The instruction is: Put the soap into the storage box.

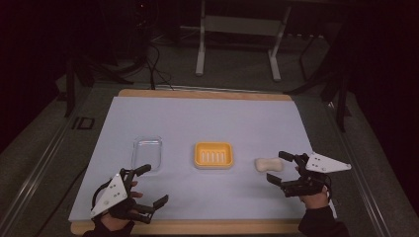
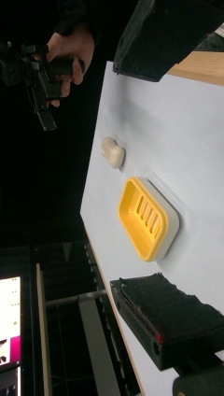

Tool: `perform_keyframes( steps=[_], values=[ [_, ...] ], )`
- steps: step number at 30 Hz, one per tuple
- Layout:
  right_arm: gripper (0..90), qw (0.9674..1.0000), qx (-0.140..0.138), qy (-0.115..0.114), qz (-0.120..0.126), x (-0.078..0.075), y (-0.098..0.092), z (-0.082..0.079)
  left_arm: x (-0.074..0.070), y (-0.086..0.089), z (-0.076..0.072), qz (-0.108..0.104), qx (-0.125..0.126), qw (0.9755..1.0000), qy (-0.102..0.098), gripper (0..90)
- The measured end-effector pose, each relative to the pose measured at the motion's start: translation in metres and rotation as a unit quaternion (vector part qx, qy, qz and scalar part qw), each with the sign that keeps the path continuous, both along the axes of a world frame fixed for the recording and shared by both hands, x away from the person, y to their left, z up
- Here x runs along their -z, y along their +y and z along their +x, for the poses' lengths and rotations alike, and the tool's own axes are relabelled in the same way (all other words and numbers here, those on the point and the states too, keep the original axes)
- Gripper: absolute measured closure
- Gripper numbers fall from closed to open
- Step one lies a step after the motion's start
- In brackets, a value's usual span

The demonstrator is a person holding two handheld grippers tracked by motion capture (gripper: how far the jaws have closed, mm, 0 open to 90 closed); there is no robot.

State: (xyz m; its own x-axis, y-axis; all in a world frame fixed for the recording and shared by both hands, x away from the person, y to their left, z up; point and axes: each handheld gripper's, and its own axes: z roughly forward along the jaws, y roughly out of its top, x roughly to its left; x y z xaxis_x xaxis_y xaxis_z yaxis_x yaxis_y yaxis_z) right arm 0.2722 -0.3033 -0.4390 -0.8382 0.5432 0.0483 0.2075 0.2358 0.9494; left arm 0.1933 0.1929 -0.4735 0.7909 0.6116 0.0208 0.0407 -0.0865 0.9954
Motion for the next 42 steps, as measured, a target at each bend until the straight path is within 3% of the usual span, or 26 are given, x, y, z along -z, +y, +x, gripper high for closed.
perform_keyframes(
  steps=[9,11,14,19,23,30,31,34,38,39,42],
  values=[
    [10.0,0.9997,-0.014,-0.002,-0.019,-0.004,0.001,0.003,0.0,0.0,-0.002,0.007,-0.001,1.0,-0.003,0.8],
    [10.0,0.9989,-0.035,0.004,-0.029,-0.006,0.0,0.007,0.0,-0.001,-0.001,0.009,0.0,1.0,-0.002,0.7],
    [10.0,0.9981,-0.043,0.003,-0.044,-0.008,0.001,0.009,0.001,-0.001,0.0,0.012,-0.002,0.9999,-0.001,0.7],
    [9.9,0.9938,-0.079,0.016,-0.077,-0.015,0.003,0.013,0.001,-0.001,-0.001,0.014,-0.005,0.9999,-0.001,0.7],
    [10.0,0.9885,-0.107,0.03,-0.102,-0.019,0.005,0.013,0.002,-0.001,0.0,0.017,-0.007,0.9998,-0.001,0.8],
    [9.9,0.982,-0.12,0.05,-0.137,-0.021,0.009,0.014,0.002,-0.001,0.0,0.019,-0.007,0.9998,0.001,0.7],
    [10.0,0.9807,-0.122,0.052,-0.144,-0.021,0.01,0.015,0.002,-0.001,0.001,0.02,-0.007,0.9998,0.001,0.7],
    [10.0,0.9727,-0.136,0.058,-0.179,-0.021,0.013,0.016,0.003,-0.001,0.001,0.022,-0.005,0.9997,0.002,0.7],
    [10.4,0.9594,-0.156,0.086,-0.218,-0.022,0.018,0.019,0.003,-0.002,0.001,0.024,-0.002,0.9997,0.004,0.7],
    [10.4,0.958,-0.151,0.089,-0.227,-0.023,0.02,0.019,0.003,-0.002,0.001,0.026,-0.001,0.9997,0.004,0.7],
    [10.4,0.9481,-0.15,0.085,-0.267,-0.022,0.026,0.016,0.004,-0.003,0.001,0.03,0.001,0.9995,0.005,0.7]
  ],
)
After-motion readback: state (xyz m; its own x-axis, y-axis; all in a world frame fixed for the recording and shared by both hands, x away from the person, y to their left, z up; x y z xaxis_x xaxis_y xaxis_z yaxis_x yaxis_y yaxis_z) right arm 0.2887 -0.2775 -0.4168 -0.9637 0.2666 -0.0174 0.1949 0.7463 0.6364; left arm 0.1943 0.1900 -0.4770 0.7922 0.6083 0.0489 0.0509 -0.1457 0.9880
